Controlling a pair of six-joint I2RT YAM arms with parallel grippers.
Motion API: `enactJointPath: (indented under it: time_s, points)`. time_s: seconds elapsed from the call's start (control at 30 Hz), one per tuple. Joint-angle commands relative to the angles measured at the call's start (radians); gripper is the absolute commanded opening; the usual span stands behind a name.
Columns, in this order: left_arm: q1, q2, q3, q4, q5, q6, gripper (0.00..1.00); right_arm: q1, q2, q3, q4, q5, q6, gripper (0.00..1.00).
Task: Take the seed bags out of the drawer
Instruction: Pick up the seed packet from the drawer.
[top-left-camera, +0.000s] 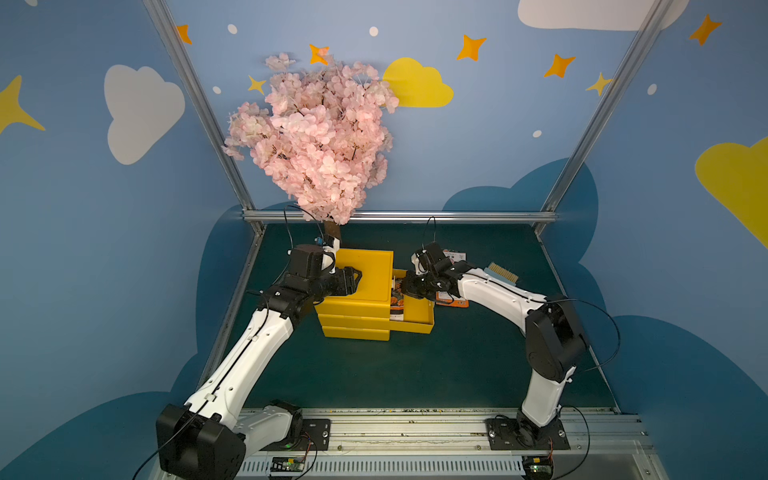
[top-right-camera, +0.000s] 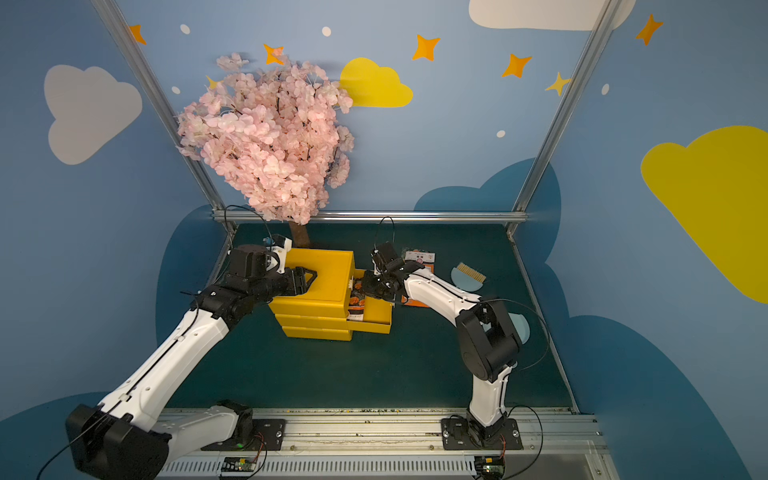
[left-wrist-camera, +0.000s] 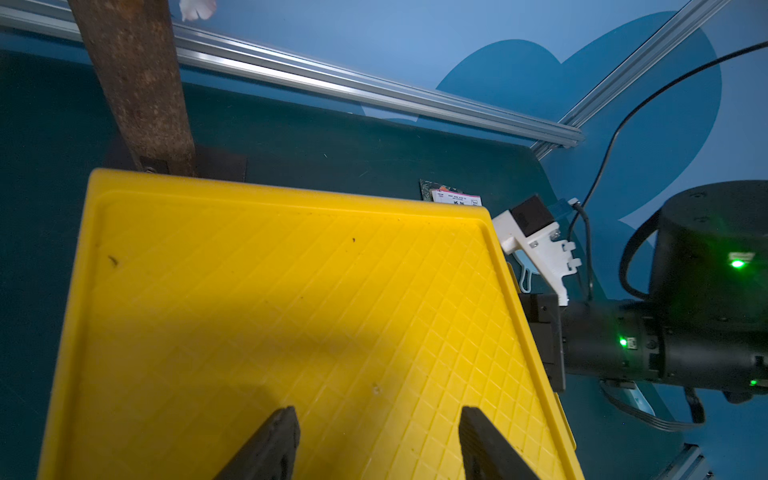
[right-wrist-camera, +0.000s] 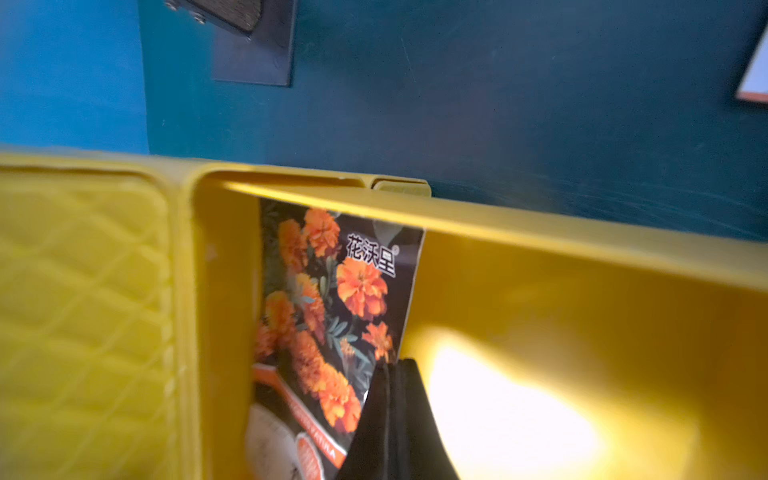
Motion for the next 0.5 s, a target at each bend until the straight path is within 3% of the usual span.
enactJointPath:
  time_s: [0.0, 0.47]
  points:
    - [-0.004, 0.055, -0.068, -0.243, 0.006, -0.023, 0.67, -0.011, -0.055, 0.044, -0.093, 0.002, -0.047, 0.00]
    - [-0.002, 0.059, -0.065, -0.244, 0.008, -0.020, 0.67, -0.096, -0.123, 0.112, -0.249, 0.023, -0.167, 0.00]
